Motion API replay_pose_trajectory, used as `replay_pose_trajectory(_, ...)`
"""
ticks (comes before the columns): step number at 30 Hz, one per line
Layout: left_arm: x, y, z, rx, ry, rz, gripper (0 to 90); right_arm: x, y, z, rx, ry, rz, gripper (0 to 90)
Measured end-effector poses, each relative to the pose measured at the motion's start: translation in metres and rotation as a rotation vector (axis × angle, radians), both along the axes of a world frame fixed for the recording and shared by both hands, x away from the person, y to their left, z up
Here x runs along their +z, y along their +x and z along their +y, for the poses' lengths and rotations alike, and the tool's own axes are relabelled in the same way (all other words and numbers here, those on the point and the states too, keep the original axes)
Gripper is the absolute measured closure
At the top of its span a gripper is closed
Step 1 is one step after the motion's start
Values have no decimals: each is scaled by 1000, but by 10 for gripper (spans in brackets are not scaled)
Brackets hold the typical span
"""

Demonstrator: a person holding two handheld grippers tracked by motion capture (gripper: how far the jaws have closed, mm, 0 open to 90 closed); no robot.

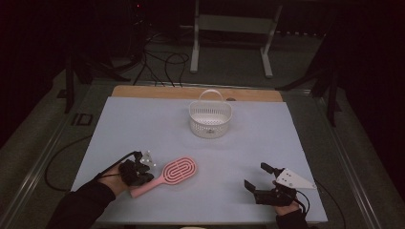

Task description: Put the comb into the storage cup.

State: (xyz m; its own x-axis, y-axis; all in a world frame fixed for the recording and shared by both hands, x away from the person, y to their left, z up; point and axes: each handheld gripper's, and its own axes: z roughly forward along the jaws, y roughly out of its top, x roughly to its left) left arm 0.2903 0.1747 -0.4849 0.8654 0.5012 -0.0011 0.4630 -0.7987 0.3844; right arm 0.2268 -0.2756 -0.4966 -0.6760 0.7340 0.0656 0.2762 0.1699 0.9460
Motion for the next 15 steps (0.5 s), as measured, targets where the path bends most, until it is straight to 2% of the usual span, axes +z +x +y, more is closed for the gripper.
replay_pose_trajectory(9,0,-9,0,23,-11,20,900,0,0,0,0,-1,1,90)
replay_pose_trajectory(15,2,-15,0,11,-24,25,900,-1,0,0,0,-3,3,90)
